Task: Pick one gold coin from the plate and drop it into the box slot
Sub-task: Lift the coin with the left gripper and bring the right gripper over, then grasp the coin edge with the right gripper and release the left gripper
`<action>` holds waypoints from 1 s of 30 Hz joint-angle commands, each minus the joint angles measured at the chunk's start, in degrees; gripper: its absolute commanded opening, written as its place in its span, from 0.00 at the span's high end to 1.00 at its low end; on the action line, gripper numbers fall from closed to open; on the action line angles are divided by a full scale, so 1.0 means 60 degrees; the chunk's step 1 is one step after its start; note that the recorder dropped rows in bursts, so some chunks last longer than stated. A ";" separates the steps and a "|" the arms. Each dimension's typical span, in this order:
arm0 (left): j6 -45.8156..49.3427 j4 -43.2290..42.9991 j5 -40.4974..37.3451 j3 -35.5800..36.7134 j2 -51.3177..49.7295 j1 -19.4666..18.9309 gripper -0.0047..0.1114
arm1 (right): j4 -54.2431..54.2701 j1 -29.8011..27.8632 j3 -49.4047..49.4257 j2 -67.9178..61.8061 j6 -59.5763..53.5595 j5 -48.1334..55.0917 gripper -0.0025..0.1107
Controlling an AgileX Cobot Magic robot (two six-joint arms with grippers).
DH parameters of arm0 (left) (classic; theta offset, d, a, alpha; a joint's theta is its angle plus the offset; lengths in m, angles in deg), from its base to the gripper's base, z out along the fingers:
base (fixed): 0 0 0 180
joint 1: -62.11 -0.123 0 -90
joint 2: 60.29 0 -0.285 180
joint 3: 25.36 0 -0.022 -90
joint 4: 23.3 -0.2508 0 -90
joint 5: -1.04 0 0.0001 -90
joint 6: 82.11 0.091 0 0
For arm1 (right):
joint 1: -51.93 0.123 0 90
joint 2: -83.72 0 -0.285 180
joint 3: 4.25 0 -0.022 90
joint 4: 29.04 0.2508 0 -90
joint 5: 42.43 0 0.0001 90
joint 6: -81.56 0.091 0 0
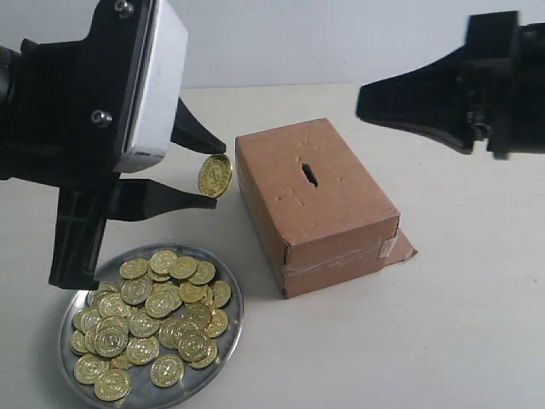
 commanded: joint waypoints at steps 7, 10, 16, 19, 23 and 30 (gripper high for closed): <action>-0.2284 -0.2285 0.0137 -0.0036 0.0079 0.0052 0.76 | -0.0286 0.4131 -0.1577 -0.1973 0.0751 -0.3642 0.98; -0.2285 -0.2285 0.0137 -0.0036 0.0102 0.0052 0.76 | -0.0286 0.4683 -0.1831 -0.2280 0.1023 -0.4468 0.98; -0.2508 -0.2301 0.0179 -0.0036 0.0122 0.0052 0.76 | -0.0323 0.5015 -0.1900 -0.2535 0.1134 -0.4551 0.74; -0.2508 -0.2301 0.0179 -0.0036 0.0122 0.0052 0.76 | -0.0298 0.5015 -0.1900 -0.2572 0.1134 -0.4460 0.54; -0.2508 -0.2301 0.0220 -0.0036 0.0122 0.0052 0.76 | -0.0298 0.5015 -0.1900 -0.2575 0.1134 -0.4400 0.47; -0.2508 -0.2284 0.0362 -0.0036 0.0168 0.0052 0.76 | -0.0298 0.5015 -0.1900 -0.2592 0.1134 -0.4335 0.49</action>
